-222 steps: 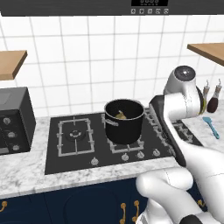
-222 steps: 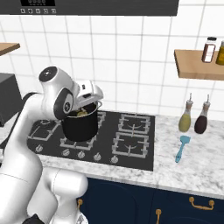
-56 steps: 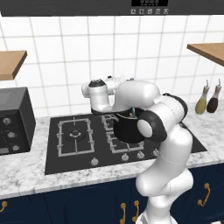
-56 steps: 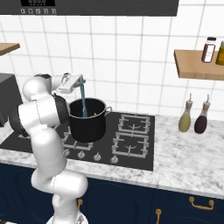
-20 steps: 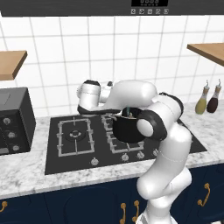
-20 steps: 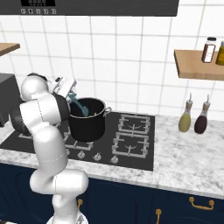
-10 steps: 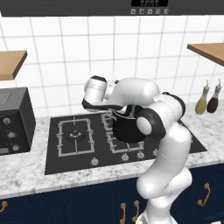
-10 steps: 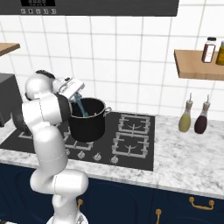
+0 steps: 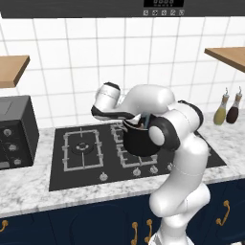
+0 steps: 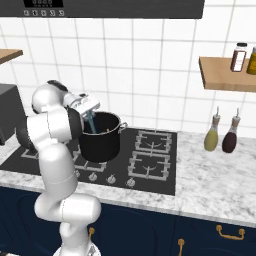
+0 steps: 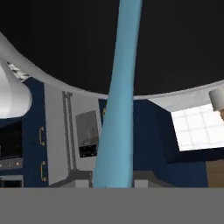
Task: Put the garlic and onion in the pot. Retrieve the spatula and lightly stir the vegetables in the pot.
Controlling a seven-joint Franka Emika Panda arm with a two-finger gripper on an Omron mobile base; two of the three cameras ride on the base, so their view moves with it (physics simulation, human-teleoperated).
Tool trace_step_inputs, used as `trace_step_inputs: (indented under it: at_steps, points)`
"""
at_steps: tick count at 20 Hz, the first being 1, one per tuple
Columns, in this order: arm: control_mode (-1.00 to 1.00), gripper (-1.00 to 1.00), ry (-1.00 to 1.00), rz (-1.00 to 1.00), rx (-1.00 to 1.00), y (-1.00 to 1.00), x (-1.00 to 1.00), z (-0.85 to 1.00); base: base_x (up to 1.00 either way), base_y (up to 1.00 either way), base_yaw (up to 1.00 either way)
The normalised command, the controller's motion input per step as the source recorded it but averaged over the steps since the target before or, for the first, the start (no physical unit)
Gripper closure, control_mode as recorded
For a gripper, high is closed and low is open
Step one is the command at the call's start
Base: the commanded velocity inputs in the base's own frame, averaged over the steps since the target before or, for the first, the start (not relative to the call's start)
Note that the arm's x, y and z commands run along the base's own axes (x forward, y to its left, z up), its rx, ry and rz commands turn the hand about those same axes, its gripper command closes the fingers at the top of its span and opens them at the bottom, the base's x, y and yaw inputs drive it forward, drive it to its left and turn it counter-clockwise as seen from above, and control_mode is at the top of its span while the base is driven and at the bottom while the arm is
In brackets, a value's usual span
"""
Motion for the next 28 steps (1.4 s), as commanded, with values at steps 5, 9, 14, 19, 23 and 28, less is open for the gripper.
trace_step_inputs:
  at_steps: [5, 9, 14, 19, 23, 28]
  points:
    - [-1.0, 1.0, 0.11, -0.01, 0.14, 0.0, -0.01, 0.69, 0.0, 0.0, 0.0]
    - [-1.0, 1.0, 0.04, -0.02, -0.06, -0.13, 0.0, 0.16, 0.0, 0.0, 0.0]
    - [-1.0, 1.0, 0.11, 0.0, -0.05, -0.22, -0.05, -0.11, 0.0, 0.0, 0.0]
    - [-1.0, 1.0, 0.19, 0.0, 0.0, -0.04, 0.0, -0.59, 0.0, 0.0, 0.0]
    - [-1.0, 1.0, 0.08, 0.0, 0.0, 0.0, 0.09, -0.9, 0.0, 0.0, 0.0]
    - [-1.0, 1.0, -0.03, 0.0, 0.0, 0.0, 0.54, -0.11, 0.0, 0.0, 0.0]
